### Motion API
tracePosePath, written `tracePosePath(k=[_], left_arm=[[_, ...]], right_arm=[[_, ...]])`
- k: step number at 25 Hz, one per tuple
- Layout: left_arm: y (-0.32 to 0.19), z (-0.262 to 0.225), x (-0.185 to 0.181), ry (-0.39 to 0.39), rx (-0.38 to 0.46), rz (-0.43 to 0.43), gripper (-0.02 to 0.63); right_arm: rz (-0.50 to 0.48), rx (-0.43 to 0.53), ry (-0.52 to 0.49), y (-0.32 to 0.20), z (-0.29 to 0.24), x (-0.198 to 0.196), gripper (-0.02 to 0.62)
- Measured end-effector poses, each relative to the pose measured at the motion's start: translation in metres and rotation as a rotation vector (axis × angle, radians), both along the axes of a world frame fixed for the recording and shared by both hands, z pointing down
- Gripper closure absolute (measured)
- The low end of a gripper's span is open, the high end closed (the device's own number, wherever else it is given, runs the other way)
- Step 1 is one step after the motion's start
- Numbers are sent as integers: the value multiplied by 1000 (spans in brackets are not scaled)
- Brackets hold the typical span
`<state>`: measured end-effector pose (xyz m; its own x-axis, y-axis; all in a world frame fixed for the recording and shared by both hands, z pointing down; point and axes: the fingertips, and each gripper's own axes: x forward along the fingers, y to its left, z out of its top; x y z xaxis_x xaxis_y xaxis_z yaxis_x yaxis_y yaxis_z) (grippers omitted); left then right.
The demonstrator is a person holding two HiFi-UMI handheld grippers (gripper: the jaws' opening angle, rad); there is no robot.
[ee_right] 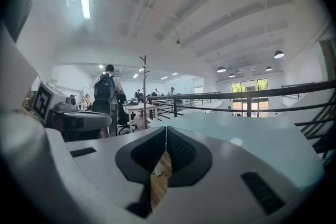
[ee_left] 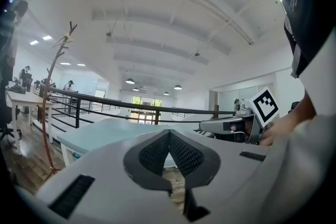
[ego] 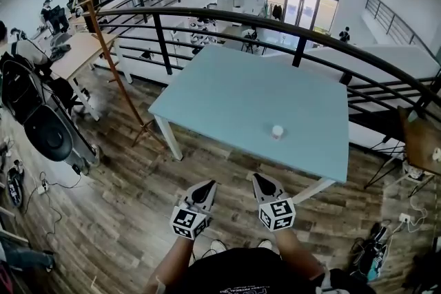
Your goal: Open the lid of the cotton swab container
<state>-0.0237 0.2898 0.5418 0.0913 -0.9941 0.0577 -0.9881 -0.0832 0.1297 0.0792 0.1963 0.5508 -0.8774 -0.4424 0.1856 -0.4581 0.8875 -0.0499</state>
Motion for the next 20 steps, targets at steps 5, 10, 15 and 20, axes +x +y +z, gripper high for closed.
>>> tracePosePath(k=[5, 10, 15, 20], left_arm=[[2, -4, -8, -5, 23, 29, 594], [-5, -4, -16, -6, 36, 46, 594], [-25, -9, -26, -27, 26, 47, 594], [-57, -21, -42, -47, 47, 51, 595]], right_arm=[[17, 13, -13, 6, -4, -4, 577], [27, 22, 1, 3, -1, -10, 577], [42, 36, -8, -22, -8, -20, 577], [51, 36, -15, -58, -13, -35, 577]])
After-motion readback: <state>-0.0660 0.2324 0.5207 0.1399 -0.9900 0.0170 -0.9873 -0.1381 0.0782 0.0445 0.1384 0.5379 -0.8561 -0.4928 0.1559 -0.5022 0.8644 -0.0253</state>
